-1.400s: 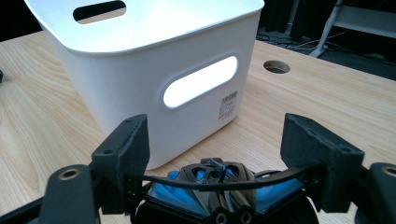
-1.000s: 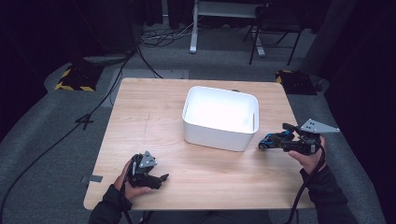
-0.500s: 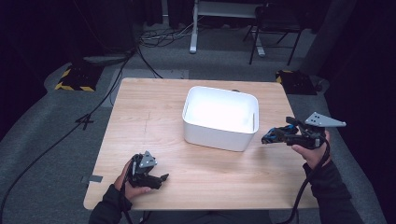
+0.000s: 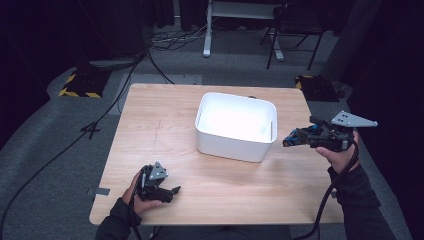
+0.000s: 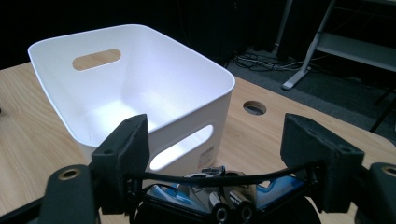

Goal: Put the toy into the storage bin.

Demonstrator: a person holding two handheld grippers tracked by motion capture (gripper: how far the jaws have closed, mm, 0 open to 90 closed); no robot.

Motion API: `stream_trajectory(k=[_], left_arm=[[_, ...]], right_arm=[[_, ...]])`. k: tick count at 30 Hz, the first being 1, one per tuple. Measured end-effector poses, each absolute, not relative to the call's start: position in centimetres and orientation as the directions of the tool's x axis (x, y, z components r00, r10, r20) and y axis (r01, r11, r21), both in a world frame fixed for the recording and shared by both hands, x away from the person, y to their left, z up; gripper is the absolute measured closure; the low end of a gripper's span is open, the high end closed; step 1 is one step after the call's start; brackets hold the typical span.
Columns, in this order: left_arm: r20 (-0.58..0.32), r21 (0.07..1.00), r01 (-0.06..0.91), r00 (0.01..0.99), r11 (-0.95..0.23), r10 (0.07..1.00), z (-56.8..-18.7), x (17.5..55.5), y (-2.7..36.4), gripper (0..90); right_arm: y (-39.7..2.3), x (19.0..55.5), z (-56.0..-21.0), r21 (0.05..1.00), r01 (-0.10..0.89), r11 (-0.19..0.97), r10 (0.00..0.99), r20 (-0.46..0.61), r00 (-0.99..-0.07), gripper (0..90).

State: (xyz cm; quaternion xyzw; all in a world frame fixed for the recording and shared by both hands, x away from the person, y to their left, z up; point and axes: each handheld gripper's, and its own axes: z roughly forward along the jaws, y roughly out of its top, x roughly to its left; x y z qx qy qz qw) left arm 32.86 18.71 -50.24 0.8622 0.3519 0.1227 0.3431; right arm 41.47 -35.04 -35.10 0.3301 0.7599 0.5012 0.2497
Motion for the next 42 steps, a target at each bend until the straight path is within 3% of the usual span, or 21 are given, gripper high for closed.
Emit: stream_trajectory(k=[42], left_arm=[[-0.030,0.678,0.523,0.721,-0.516,0.692,-50.2,32.8,18.7,15.7]], right_arm=[[-32.6,43.3,-27.2,0.954,0.138,0.264,0.733,-0.106,-0.672,24.6]])
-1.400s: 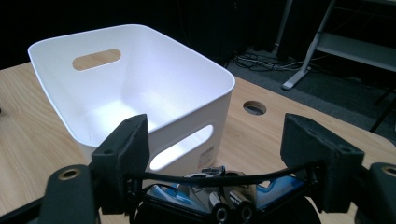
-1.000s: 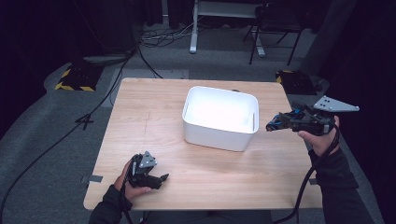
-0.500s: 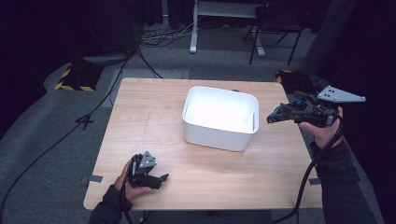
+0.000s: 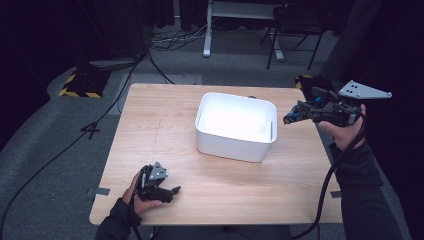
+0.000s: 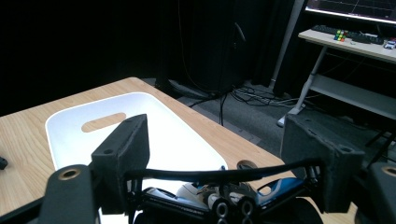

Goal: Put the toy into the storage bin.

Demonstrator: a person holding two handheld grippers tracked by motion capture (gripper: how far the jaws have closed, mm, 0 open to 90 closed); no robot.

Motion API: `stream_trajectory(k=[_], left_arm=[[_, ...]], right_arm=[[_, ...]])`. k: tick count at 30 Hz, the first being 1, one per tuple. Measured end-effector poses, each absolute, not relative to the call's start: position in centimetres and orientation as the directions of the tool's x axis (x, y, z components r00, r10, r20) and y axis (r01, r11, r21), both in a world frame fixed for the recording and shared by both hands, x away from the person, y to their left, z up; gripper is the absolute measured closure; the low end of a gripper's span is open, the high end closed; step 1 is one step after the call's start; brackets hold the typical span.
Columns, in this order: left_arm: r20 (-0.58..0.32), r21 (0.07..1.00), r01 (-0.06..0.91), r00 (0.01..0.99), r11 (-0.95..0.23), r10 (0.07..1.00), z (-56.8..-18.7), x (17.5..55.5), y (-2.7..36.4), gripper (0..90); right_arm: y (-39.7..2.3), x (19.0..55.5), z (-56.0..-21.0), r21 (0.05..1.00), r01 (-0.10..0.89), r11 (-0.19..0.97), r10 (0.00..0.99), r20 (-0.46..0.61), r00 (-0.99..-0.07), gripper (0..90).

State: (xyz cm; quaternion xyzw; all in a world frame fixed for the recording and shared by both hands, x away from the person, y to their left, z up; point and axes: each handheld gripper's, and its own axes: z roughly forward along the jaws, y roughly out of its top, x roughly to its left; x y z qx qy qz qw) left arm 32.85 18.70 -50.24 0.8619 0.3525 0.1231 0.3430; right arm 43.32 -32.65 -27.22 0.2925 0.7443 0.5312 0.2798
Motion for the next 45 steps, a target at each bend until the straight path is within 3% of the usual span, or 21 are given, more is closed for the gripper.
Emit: stream_trajectory(k=[26,45], left_arm=[[-0.019,0.680,0.515,0.724,-0.523,0.689,-50.2,32.9,18.7,15.7],[-0.019,0.680,0.515,0.724,-0.522,0.689,-50.2,32.9,18.7,15.7]], right_arm=[[-28.3,44.9,-26.8,0.946,0.128,0.299,0.679,-0.116,-0.725,24.6],[-24.0,46.9,-28.4,0.932,0.142,0.334,0.625,-0.107,-0.773,24.6]])
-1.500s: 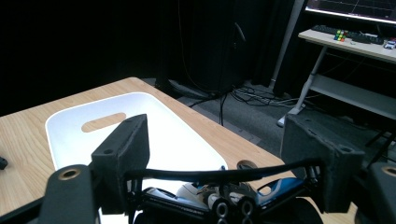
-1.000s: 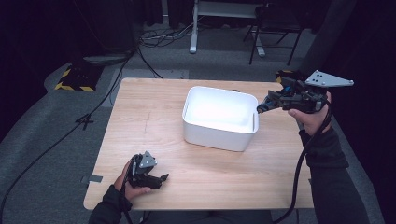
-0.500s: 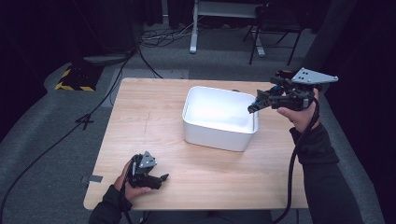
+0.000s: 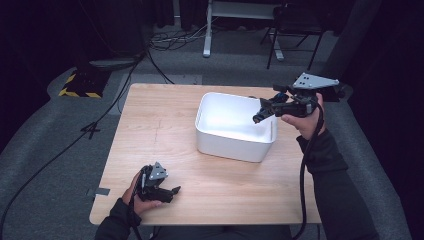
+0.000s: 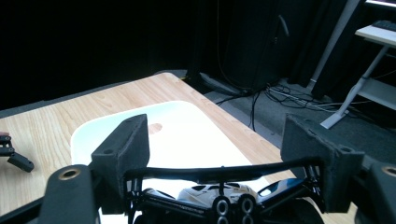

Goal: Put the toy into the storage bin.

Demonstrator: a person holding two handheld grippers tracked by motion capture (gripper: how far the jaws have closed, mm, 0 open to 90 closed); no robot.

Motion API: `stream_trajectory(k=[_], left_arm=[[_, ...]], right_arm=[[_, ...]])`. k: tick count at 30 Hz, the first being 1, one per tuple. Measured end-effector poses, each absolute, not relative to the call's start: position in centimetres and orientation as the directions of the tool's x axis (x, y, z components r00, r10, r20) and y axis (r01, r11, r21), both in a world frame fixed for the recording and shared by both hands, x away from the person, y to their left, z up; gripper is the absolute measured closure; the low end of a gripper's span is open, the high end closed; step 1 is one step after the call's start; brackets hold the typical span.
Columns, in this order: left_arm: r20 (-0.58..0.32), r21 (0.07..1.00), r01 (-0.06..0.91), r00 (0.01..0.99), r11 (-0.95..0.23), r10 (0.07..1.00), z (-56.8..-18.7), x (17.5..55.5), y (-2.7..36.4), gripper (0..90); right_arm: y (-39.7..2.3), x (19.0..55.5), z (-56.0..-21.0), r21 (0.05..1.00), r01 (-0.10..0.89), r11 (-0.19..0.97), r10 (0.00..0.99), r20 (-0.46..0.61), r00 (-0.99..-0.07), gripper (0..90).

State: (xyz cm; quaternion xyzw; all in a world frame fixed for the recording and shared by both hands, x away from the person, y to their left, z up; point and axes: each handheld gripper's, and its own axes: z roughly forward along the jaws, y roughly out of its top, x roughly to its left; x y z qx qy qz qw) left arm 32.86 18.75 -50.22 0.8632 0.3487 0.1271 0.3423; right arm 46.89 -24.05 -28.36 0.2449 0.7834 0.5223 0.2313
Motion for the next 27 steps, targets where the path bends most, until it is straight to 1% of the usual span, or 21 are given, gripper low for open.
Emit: stream_trajectory(k=[14,17,27], left_arm=[[-0.020,0.679,0.516,0.724,-0.522,0.689,-50.2,32.8,18.8,15.7],[-0.025,0.680,0.518,0.725,-0.520,0.689,-50.2,32.8,18.7,15.7],[-0.021,0.680,0.516,0.724,-0.522,0.689,-50.2,32.8,18.7,15.7]], right_arm=[[-21.4,48.4,-30.3,0.910,0.156,0.383,0.581,-0.106,-0.807,24.6],[-21.1,48.8,-30.8,0.898,0.153,0.412,0.571,-0.124,-0.812,24.6],[-19.9,49.9,-32.3,0.869,0.170,0.465,0.540,-0.126,-0.832,24.5]])
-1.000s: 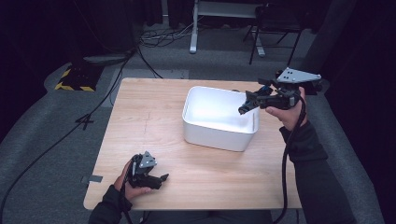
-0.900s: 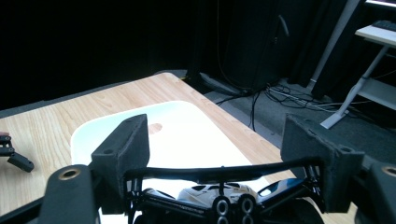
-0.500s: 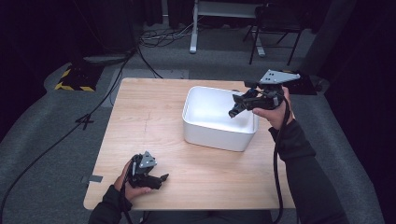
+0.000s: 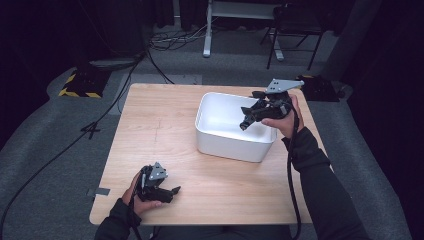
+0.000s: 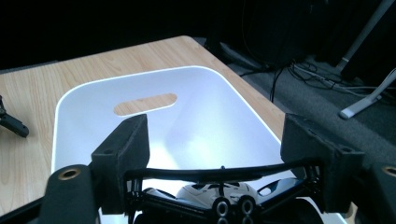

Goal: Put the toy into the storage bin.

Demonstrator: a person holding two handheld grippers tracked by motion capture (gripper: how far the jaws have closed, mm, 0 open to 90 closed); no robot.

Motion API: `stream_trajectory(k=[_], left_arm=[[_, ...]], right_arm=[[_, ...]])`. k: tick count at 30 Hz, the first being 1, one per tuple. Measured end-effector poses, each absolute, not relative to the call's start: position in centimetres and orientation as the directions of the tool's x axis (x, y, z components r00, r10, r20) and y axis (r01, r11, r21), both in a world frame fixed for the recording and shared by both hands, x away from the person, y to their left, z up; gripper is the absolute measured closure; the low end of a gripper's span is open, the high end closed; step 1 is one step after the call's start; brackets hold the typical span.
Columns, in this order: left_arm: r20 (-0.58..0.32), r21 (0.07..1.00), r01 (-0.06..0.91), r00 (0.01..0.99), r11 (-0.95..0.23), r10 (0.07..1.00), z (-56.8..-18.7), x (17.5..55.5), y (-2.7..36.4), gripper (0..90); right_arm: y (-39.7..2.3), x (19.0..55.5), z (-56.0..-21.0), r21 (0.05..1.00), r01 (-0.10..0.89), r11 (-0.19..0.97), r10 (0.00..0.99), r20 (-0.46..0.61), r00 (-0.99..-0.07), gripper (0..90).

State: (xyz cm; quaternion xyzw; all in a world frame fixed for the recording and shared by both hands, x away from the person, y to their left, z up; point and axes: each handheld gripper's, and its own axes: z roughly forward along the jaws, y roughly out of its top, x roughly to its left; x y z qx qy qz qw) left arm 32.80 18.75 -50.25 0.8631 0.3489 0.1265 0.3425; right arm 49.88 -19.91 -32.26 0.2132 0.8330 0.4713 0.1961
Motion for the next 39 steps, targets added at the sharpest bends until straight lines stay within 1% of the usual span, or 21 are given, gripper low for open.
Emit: stream_trajectory(k=[8,15,20,33,39], left_arm=[[-0.024,0.680,0.518,0.724,-0.520,0.689,-50.2,32.8,18.7,15.7],[-0.025,0.681,0.519,0.722,-0.517,0.692,-50.3,32.8,18.7,15.7],[-0.023,0.681,0.517,0.723,-0.518,0.691,-50.3,32.8,18.7,15.7],[-0.028,0.680,0.520,0.723,-0.517,0.690,-50.3,32.8,18.7,15.7],[-0.023,0.681,0.517,0.723,-0.518,0.691,-50.3,32.8,18.7,15.7]], right_arm=[[-19.3,50.4,-33.2,0.830,0.189,0.524,0.525,-0.140,-0.840,24.6],[-19.8,50.5,-33.9,0.805,0.196,0.561,0.507,-0.147,-0.849,24.6],[-20.3,50.6,-34.2,0.805,0.192,0.561,0.503,-0.147,-0.851,24.6],[-22.1,50.6,-35.2,0.793,0.219,0.569,0.511,-0.132,-0.849,24.6],[-22.8,50.5,-35.6,0.778,0.221,0.588,0.520,-0.154,-0.840,24.6]])
